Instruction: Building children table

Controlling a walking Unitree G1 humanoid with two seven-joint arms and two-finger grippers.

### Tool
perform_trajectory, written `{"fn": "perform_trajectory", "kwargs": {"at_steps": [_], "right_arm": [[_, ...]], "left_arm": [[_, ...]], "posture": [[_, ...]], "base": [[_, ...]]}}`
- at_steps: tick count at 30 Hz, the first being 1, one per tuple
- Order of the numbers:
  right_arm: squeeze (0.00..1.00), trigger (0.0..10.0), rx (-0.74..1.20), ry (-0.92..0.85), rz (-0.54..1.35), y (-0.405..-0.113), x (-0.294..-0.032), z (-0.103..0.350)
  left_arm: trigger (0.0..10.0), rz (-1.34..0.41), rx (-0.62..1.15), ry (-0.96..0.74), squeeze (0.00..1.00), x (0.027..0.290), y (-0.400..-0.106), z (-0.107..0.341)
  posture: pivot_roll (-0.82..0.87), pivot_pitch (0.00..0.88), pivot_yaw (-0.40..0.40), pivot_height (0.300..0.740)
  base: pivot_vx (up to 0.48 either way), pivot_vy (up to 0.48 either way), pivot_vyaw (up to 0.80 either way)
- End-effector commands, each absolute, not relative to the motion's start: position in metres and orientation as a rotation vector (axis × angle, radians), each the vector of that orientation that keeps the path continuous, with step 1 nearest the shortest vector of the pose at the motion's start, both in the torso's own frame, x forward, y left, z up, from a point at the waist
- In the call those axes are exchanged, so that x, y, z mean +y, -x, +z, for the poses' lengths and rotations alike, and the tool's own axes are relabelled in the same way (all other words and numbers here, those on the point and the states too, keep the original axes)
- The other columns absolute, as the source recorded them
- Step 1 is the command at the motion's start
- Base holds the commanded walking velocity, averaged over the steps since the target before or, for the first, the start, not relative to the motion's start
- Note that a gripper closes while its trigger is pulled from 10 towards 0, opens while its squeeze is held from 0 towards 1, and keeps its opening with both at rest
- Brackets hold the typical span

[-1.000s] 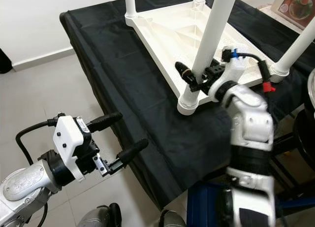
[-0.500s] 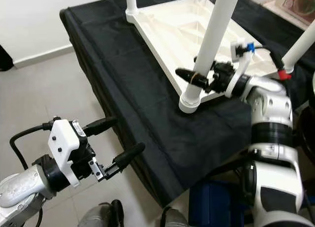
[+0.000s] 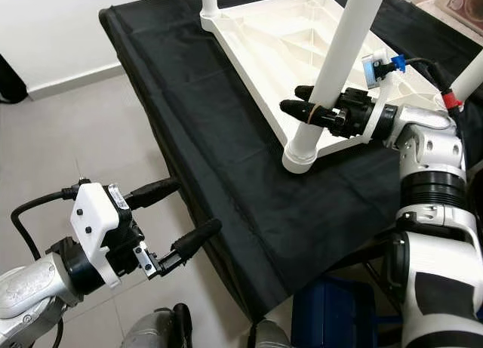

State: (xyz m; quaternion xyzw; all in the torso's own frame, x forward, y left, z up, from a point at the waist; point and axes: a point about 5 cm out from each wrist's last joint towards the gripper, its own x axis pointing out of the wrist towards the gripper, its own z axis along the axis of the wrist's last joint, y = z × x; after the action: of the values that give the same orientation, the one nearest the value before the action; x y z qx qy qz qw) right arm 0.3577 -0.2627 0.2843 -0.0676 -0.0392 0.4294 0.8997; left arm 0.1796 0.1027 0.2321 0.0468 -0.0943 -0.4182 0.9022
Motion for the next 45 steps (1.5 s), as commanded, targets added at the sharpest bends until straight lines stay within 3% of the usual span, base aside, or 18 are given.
{"fn": "perform_trajectory", "kwargs": {"at_steps": [1, 6, 7, 8, 10, 11, 12, 19, 28, 29, 30, 31, 32, 33, 34, 42, 43, 45], "right_arm": [[0.0, 0.0, -0.092, 0.138, 0.774, -0.359, -0.271, 0.283], [0.0, 0.0, -0.149, 0.118, 0.613, -0.36, -0.259, 0.281], [0.0, 0.0, -0.132, 0.161, 0.352, -0.364, -0.256, 0.278], [0.0, 0.0, -0.132, 0.161, 0.352, -0.364, -0.256, 0.278], [0.0, 0.0, -0.131, 0.228, 0.034, -0.364, -0.258, 0.277], [0.0, 0.0, -0.131, 0.228, 0.034, -0.364, -0.258, 0.277], [0.0, 0.0, -0.144, 0.233, -0.114, -0.353, -0.257, 0.272], [0.0, 0.0, -0.129, 0.242, -0.195, -0.331, -0.235, 0.241], [0.0, 0.0, -0.11, 0.228, -0.167, -0.337, -0.229, 0.242], [0.0, 10.0, -0.129, 0.201, -0.088, -0.338, -0.224, 0.248], [0.0, 10.0, -0.148, 0.19, -0.03, -0.339, -0.224, 0.253], [0.25, 10.0, -0.163, 0.177, 0.056, -0.341, -0.222, 0.257], [0.25, 10.0, -0.163, 0.177, 0.056, -0.341, -0.222, 0.257], [1.0, 10.0, -0.184, 0.178, 0.097, -0.341, -0.225, 0.263], [1.0, 10.0, -0.184, 0.167, 0.187, -0.342, -0.228, 0.268], [1.0, 10.0, -0.15, 0.191, 0.393, -0.349, -0.272, 0.287], [0.39, 10.0, -0.128, 0.177, 0.47, -0.349, -0.273, 0.286], [0.39, 10.0, -0.11, 0.182, 0.524, -0.349, -0.273, 0.285]], "left_arm": [[10.0, -0.872, -0.182, -0.102, 0.0, 0.102, -0.179, 0.23], [10.0, -0.871, -0.186, -0.099, 0.0, 0.102, -0.181, 0.23], [10.0, -0.877, -0.187, -0.097, 0.0, 0.101, -0.182, 0.229], [10.0, -0.877, -0.187, -0.097, 0.0, 0.101, -0.182, 0.229], [10.0, -0.885, -0.187, -0.094, 0.0, 0.1, -0.182, 0.229], [10.0, -0.885, -0.187, -0.094, 0.0, 0.1, -0.182, 0.229], [10.0, -0.886, -0.189, -0.093, 0.0, 0.099, -0.182, 0.229], [10.0, -0.877, -0.195, -0.094, 0.0, 0.1, -0.184, 0.229], [10.0, -0.879, -0.199, -0.091, 0.0, 0.099, -0.187, 0.228], [10.0, -0.881, -0.2, -0.089, 0.0, 0.098, -0.187, 0.228], [10.0, -0.884, -0.201, -0.089, 0.0, 0.098, -0.187, 0.228], [10.0, -0.885, -0.201, -0.088, 0.0, 0.097, -0.187, 0.228], [10.0, -0.885, -0.201, -0.088, 0.0, 0.097, -0.187, 0.228], [10.0, -0.886, -0.202, -0.088, 0.0, 0.097, -0.187, 0.228], [10.0, -0.887, -0.202, -0.088, 0.0, 0.097, -0.187, 0.228], [10.0, -0.885, -0.2, -0.086, 0.0, 0.097, -0.185, 0.228], [10.0, -0.882, -0.199, -0.087, 0.0, 0.097, -0.184, 0.227], [10.0, -0.879, -0.198, -0.087, 0.0, 0.098, -0.184, 0.228]], "posture": [[0.07, 0.258, -0.012, 0.74], [0.05, 0.255, -0.005, 0.74], [0.04, 0.252, -0.008, 0.74], [0.04, 0.252, -0.008, 0.74], [0.04, 0.252, -0.008, 0.74], [0.04, 0.252, -0.008, 0.74], [0.04, 0.242, -0.02, 0.74], [0.03, 0.237, -0.02, 0.74], [0.02, 0.233, -0.025, 0.74], [0.02, 0.237, -0.024, 0.74], [0.02, 0.237, -0.024, 0.74], [0.02, 0.238, -0.021, 0.74], [0.02, 0.238, -0.021, 0.74], [0.02, 0.238, -0.021, 0.74], [0.02, 0.241, -0.024, 0.74], [0.03, 0.253, -0.027, 0.74], [0.03, 0.255, -0.029, 0.74], [0.04, 0.256, -0.029, 0.74]], "base": [[0.0, 0.0, 0.0], [0.0, 0.0, 0.0], [0.0, 0.0, 0.0], [0.0, 0.0, 0.0], [0.0, 0.0, 0.0], [0.0, 0.0, 0.0], [0.0, 0.0, 0.0], [0.0, 0.0, 0.0], [0.0, 0.0, 0.0], [0.0, 0.0, 0.0], [0.0, 0.0, 0.0], [0.0, 0.0, 0.0], [0.0, 0.0, 0.0], [0.0, 0.0, 0.0], [0.0, 0.0, 0.0], [0.0, 0.0, 0.0], [0.0, 0.0, 0.0], [0.0, 0.0, 0.0]]}}
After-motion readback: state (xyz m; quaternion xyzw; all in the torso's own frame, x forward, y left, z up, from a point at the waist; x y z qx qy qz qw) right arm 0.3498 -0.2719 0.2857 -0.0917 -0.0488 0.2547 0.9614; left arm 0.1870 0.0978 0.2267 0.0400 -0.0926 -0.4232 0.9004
